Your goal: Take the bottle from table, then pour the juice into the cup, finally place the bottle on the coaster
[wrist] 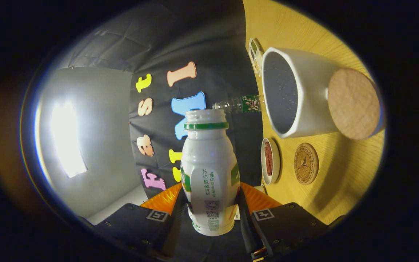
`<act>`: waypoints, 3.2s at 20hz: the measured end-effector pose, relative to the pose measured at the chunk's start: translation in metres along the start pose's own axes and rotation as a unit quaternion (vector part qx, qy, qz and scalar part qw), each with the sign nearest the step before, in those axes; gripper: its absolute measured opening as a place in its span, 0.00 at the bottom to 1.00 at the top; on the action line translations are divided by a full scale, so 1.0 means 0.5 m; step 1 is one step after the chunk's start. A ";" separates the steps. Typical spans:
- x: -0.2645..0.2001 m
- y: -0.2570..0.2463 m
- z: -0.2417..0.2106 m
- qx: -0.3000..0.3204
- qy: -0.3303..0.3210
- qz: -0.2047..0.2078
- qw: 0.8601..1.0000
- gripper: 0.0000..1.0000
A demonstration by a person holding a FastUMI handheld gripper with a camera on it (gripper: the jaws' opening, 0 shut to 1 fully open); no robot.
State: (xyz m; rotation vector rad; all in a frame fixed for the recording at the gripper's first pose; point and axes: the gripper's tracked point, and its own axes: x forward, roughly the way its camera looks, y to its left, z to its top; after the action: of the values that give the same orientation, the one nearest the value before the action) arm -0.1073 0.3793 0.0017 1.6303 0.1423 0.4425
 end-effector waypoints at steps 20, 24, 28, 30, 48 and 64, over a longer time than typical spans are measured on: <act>0.013 0.000 -0.011 0.020 -0.002 0.015 1.000 0.70; 0.014 0.002 -0.012 0.026 -0.002 0.019 0.999 0.70; 0.014 0.003 -0.013 0.033 0.000 0.023 0.999 0.70; 0.015 0.003 -0.016 0.037 0.000 0.024 0.999 0.70; 0.015 0.004 -0.018 0.054 0.002 0.024 0.998 0.70; 0.010 0.004 -0.016 0.067 -0.001 0.025 0.997 0.70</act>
State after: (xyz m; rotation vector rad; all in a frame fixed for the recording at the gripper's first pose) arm -0.1060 0.3880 0.0051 1.7690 0.1320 0.4778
